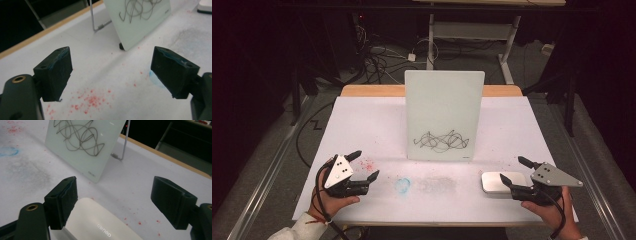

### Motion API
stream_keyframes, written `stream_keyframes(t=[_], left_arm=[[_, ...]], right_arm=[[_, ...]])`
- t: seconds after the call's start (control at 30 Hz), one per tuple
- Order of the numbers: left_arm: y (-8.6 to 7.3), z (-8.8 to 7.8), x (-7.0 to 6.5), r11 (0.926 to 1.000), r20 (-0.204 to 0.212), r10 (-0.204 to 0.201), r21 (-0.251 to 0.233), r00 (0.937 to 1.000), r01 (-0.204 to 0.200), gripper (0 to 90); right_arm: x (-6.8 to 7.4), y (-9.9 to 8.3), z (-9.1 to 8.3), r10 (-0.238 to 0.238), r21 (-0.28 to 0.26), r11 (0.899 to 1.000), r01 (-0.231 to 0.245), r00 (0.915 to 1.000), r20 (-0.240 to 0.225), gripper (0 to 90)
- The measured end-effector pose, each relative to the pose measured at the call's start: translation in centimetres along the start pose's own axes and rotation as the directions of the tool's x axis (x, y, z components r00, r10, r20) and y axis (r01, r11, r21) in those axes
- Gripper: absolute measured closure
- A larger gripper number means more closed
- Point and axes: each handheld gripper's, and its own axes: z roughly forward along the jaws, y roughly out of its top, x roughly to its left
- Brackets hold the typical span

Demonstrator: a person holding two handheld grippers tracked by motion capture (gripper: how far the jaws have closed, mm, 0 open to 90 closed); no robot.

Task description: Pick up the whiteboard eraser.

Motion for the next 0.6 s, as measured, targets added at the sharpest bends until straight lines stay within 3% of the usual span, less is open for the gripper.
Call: stream_keyframes(t=[0.03, 0.1, 0.2, 0.3, 0.33, 0.43, 0.47, 0.53, 0.57, 0.6], left_arm=[[-0.5, 0.2, 0.1, 0.9996, 0.014, -0.025, 0.017, 0.9996, 0.024, 16.8], [-0.6, 0.3, 0.1, 0.9993, 0.019, -0.025, 0.027, 0.9995, 0.025, 16.8], [-0.6, 0.4, 0.0, 0.9993, 0.026, -0.013, 0.036, 0.9996, 0.012, 17.2], [-0.8, 0.6, -0.1, 0.9983, 0.026, -0.006, 0.058, 0.9996, 0.005, 17.3], [-0.9, 0.6, -0.1, 0.9976, 0.028, -0.002, 0.069, 0.9996, 0.0, 17.3], [-1.1, 0.8, -0.2, 0.996, 0.028, -0.004, 0.089, 0.9996, 0.001, 17.3], [-1.1, 0.9, -0.2, 0.9958, 0.03, -0.004, 0.092, 0.9995, 0.002, 17.3], [-1.1, 1.0, -0.4, 0.9944, 0.031, 0.003, 0.105, 0.9995, -0.007, 17.3], [-1.1, 1.1, -0.5, 0.9932, 0.032, 0.01, 0.115, 0.9994, -0.014, 17.3], [-1.2, 1.1, -0.6, 0.9922, 0.032, 0.013, 0.123, 0.9994, -0.017, 17.3]], right_arm=[[-0.1, -0.1, 0.0, -0.002, 0.009, 1.0, 0.002, 1.0, -0.001, 20.7], [-0.4, -0.2, 0.2, 0.004, 0.026, 1.0, -0.003, 0.9999, -0.011, 18.6], [-0.9, -0.3, 0.3, -0.001, 0.049, 0.999, 0.002, 0.9997, -0.023, 17.6], [-2.0, -0.4, 0.1, -0.007, 0.081, 0.997, 0.011, 0.9989, -0.047, 17.1], [-2.9, -0.3, 0.1, 0.001, 0.093, 0.996, 0.006, 0.9975, -0.07, 17.2], [-3.8, -0.1, 0.2, -0.009, 0.122, 0.992, 0.019, 0.9968, -0.08, 17.1], [-4.0, 0.1, 0.2, -0.016, 0.145, 0.989, 0.03, 0.995, -0.098, 17.1], [-4.5, 0.7, 0.3, -0.063, 0.224, 0.969, 0.1, 0.9842, -0.166, 17.8], [-4.5, 0.7, 0.3, -0.063, 0.224, 0.969, 0.1, 0.9842, -0.166, 17.8], [-4.6, 0.9, 0.4, -0.078, 0.244, 0.962, 0.122, 0.9801, -0.182, 17.7]])
